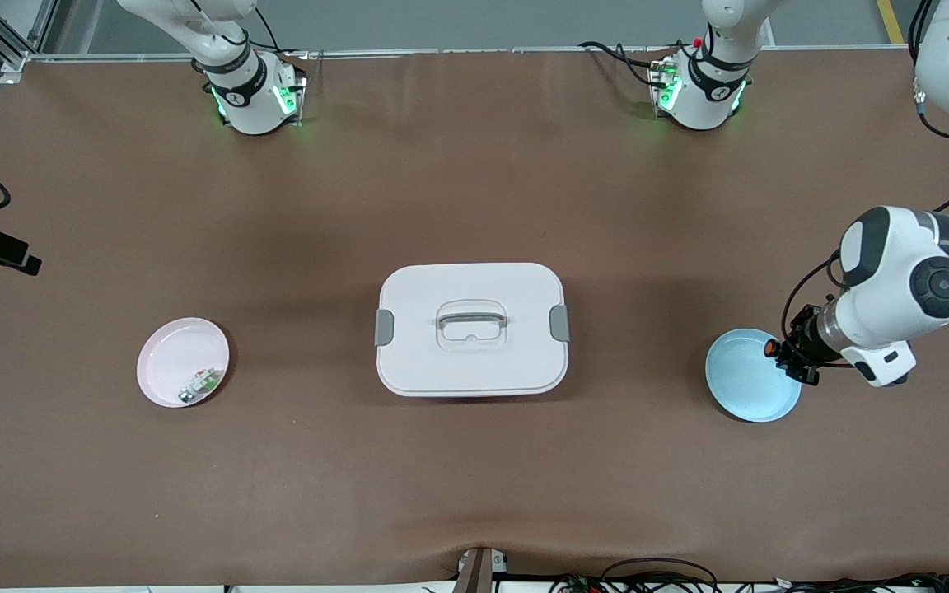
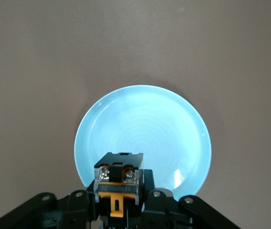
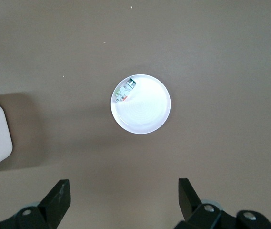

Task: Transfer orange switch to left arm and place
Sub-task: 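Carry the switch with the left gripper over the light-blue plate, then lower the switch onto the light-blue plate and open the left gripper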

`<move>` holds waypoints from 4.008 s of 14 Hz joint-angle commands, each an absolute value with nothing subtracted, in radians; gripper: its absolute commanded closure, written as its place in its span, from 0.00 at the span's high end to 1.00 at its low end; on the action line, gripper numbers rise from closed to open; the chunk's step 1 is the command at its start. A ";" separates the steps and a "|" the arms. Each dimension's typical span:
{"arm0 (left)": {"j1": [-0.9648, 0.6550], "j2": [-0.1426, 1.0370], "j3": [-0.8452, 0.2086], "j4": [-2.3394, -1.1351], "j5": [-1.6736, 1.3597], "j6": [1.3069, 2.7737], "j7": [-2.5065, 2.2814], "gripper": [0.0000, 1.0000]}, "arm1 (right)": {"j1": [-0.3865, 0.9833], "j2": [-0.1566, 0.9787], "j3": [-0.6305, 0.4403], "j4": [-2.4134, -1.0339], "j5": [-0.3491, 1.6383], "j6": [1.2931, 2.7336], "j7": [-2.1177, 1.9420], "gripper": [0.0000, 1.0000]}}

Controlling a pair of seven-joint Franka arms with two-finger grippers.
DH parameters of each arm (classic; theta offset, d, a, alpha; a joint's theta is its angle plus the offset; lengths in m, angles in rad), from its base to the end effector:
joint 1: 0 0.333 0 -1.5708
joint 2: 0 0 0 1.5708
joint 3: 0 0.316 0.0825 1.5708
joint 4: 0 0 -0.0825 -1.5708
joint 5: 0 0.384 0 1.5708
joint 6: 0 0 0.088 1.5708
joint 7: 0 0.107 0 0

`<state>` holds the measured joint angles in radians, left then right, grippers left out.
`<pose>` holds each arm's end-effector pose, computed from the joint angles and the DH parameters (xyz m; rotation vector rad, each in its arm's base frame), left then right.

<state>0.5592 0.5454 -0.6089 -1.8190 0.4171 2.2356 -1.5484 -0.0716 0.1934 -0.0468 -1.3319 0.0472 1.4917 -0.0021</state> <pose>0.6443 0.0105 0.2811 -2.4827 -1.8929 -0.0198 0.6026 -0.0632 0.6174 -3.0962 0.1746 0.0482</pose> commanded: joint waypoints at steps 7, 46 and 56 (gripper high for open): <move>0.552 0.664 -0.617 -1.776 0.503 2.237 -1.638 0.13 | -0.106 0.183 -0.049 -1.289 0.064 1.473 0.031 1.00; 0.499 0.744 -0.568 -1.687 0.603 2.310 -1.637 1.00 | -0.094 0.058 -0.043 -1.374 0.011 1.390 0.058 1.00; 0.465 0.706 -0.595 -1.614 0.591 2.092 -1.560 1.00 | -0.087 0.055 -0.043 -1.379 0.032 1.365 0.061 1.00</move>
<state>0.4699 0.7262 -0.5857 -1.6301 0.5843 2.1392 -1.5920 -0.0892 0.0506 -0.0453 -1.3993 0.0181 1.3859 0.0476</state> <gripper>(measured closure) 0.000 0.000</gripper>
